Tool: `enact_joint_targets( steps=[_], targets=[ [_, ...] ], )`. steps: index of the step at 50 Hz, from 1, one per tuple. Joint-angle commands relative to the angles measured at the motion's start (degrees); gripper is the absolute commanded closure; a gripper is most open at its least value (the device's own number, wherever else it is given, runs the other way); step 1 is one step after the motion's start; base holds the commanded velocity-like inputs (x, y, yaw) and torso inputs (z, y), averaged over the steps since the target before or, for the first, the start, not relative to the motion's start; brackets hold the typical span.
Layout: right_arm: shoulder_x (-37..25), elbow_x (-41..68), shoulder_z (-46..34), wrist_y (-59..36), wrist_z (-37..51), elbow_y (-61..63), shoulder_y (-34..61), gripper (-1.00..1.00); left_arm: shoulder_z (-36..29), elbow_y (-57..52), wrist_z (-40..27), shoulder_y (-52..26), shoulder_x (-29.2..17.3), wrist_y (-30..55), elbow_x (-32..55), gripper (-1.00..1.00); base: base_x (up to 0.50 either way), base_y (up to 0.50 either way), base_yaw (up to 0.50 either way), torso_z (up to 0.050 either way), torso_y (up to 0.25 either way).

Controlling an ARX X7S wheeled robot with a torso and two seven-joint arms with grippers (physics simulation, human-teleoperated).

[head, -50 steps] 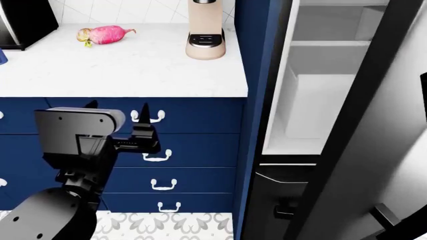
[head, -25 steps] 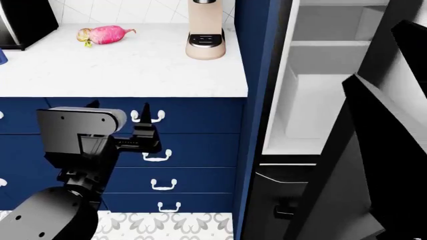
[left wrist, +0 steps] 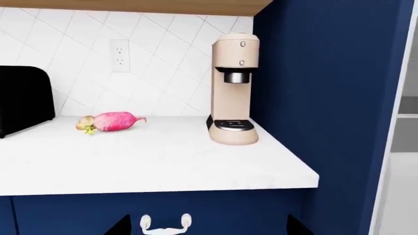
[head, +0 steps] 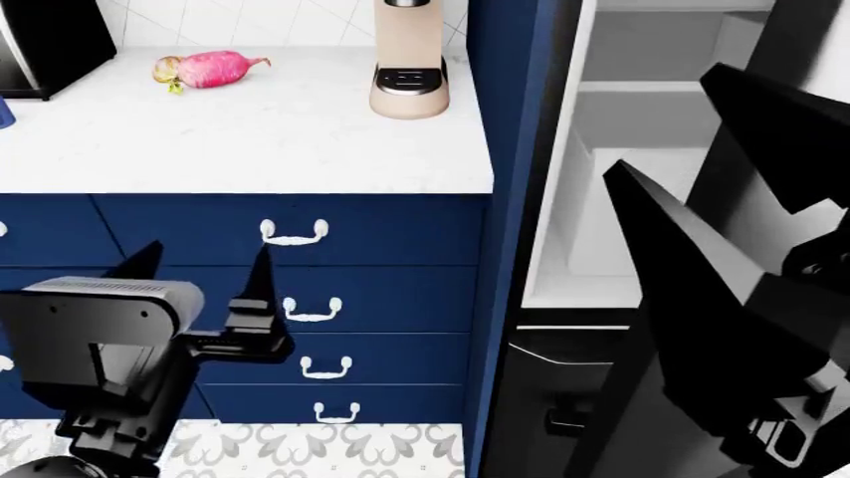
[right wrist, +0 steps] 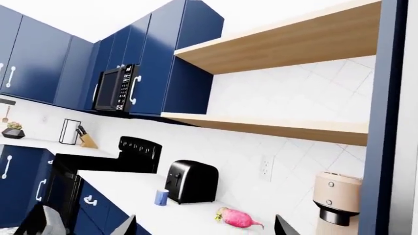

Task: Open the fridge door

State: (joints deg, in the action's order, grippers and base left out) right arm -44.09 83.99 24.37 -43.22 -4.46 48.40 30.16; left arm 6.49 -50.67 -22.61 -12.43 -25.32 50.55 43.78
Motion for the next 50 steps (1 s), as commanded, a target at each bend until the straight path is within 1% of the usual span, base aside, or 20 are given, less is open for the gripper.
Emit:
enact_joint_targets(
  steps=[1,7,21,29,32,39,50],
  targets=[
    [0.0,-0.5,-0.5,0.0,-0.1,0.2,-0.3,-1.0,3.7,-4.5,-0.3,5.6,-1.6,-0.8,2.5,-1.0,0.0,0.0,0.0,0.0,0.0],
    [0.0,-0.5,-0.6,0.1,-0.1,0.2,-0.3,-1.0,3.5,-4.4,-0.5,5.6,-1.8,-1.1,2.6,-1.0,0.0,0.0,0.0,0.0,0.0],
    [-0.8,3.2,-1.0,0.6,1.9,0.3,1.1,-1.0,4.2,-5.3,-1.0,6.8,-2.5,-2.0,3.1,-1.0,0.0,0.0,0.0,0.0,0.0],
    [-1.9,7.3,-1.8,1.3,3.7,1.1,3.5,-1.0,5.2,-6.1,-2.9,6.8,-2.7,-2.7,2.4,-1.0,0.0,0.0,0.0,0.0,0.0],
    [-2.3,9.0,-3.3,1.5,5.0,1.0,5.7,-1.0,5.7,-6.4,-3.5,7.3,-2.8,-3.2,2.2,-1.0,0.0,0.0,0.0,0.0,0.0],
    [-2.5,12.0,-10.9,0.4,10.3,-0.7,14.1,-1.0,5.8,-6.2,-4.0,7.7,-3.0,-3.8,2.1,-1.0,0.0,0.0,0.0,0.0,0.0],
    [2.2,10.7,-22.6,-2.6,16.7,-4.5,26.0,-1.0,5.5,-5.6,-4.1,7.9,-3.5,-4.5,2.6,-1.0,0.0,0.0,0.0,0.0,0.0]
  ],
)
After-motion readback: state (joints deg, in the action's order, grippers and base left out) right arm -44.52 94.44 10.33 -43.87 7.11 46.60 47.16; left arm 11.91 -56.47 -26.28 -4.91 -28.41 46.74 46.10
